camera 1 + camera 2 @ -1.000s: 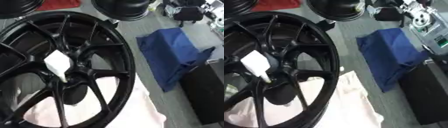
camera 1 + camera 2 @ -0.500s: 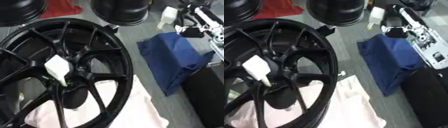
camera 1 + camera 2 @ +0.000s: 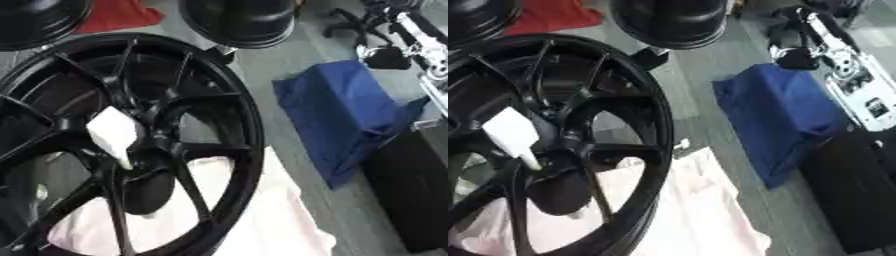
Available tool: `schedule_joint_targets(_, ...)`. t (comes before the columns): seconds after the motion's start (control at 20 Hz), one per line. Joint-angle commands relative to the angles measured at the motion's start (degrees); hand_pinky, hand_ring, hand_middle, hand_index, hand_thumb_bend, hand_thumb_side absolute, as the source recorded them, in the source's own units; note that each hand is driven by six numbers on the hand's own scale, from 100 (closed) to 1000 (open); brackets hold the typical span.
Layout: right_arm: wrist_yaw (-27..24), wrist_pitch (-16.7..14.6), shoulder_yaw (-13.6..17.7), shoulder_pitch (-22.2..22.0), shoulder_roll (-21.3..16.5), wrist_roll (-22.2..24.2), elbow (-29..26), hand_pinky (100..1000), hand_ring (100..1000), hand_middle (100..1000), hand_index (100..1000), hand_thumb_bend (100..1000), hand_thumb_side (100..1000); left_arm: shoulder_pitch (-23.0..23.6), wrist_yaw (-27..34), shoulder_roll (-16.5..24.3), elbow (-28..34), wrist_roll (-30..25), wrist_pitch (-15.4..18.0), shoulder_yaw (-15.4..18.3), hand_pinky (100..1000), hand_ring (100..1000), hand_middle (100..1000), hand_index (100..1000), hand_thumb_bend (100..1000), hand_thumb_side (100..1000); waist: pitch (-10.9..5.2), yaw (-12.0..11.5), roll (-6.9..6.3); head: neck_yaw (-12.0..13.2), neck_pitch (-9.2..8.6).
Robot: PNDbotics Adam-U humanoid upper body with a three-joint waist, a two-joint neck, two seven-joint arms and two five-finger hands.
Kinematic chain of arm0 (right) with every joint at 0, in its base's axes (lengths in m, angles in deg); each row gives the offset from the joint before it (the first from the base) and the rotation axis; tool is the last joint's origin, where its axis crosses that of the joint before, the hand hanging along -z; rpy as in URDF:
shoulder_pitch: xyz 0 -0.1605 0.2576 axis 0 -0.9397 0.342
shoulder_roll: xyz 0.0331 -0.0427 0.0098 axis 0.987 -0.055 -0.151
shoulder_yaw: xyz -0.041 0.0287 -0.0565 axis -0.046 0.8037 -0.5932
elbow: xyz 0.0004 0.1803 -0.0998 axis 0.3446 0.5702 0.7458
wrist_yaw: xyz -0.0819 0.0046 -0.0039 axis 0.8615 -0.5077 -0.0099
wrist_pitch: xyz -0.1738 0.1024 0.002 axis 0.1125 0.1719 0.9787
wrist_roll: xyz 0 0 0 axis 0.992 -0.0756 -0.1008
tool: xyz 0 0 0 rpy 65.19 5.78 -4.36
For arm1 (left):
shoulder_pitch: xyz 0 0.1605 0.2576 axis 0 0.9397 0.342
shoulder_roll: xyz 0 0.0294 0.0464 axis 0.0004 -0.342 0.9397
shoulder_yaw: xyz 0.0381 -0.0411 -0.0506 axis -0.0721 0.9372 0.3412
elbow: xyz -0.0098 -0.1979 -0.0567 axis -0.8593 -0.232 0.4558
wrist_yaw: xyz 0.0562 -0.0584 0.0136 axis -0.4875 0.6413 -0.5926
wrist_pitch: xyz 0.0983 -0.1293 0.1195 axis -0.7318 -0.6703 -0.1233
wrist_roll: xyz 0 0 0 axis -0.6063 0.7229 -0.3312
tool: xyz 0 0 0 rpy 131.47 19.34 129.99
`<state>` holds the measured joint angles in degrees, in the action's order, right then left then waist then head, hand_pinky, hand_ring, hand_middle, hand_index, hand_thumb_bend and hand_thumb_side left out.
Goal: Pull the pin out of the wheel hub.
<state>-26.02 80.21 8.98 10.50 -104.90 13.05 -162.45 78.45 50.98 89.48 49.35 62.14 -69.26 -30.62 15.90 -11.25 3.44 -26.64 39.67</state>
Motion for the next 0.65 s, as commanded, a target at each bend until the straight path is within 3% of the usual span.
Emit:
schedule_joint_targets(0.05,-2.26,-1.66,0.74,1.04,-1.18,-1.25,-2.72,997,969,621,849,100,445,-0.38,0.10,0.69,0.96,-0.03,-0.04,0.41,839,557,588,726,262,668,-1.09,-0.16,0.08,-0.10,-0.37)
schedule_joint_targets(0.15,-4.55,-3.37,0.13,1.68,-1.37,-2.58,-4.64,995,953,601,818,100,578,-0.45,0.11,0.73,0.96,-0.08,-0.01,0.39,839,557,588,726,262,668,-1.08,-0.38,0.15,-0.31,-0.26)
schedule_joint_targets(0.25,-6.91,-5.48,-1.16,2.65,-1.73,-3.44,-7.22,996,941,562,790,100,612,-0.56,0.16,0.70,0.96,-0.18,-0.05,0.29,839,557,588,726,255,668,-1.08,-0.67,0.22,-0.39,-0.11)
schedule_joint_targets(0.35,-9.28,-7.73,-2.57,3.88,-2.16,-3.55,-9.45,990,920,535,772,100,599,-0.68,0.23,0.68,0.96,-0.26,-0.11,0.21,839,556,588,726,261,668,-1.08,-0.92,0.32,-0.55,-0.27)
schedule_joint_targets(0.45,-11.37,-9.28,-3.64,5.26,-2.54,-4.15,-10.68,957,870,501,742,100,520,-0.82,0.29,0.71,0.96,-0.37,-0.15,0.13,838,557,588,726,261,667,-1.10,-1.15,0.42,-0.69,-0.39)
schedule_joint_targets(0.65,-13.21,-9.58,-5.71,8.14,-2.27,-4.95,-11.97,972,871,499,739,100,551,-1.10,0.39,0.69,0.96,-0.65,-0.30,-0.09,839,557,587,725,261,666,-1.17,-1.66,0.59,-0.81,-0.40)
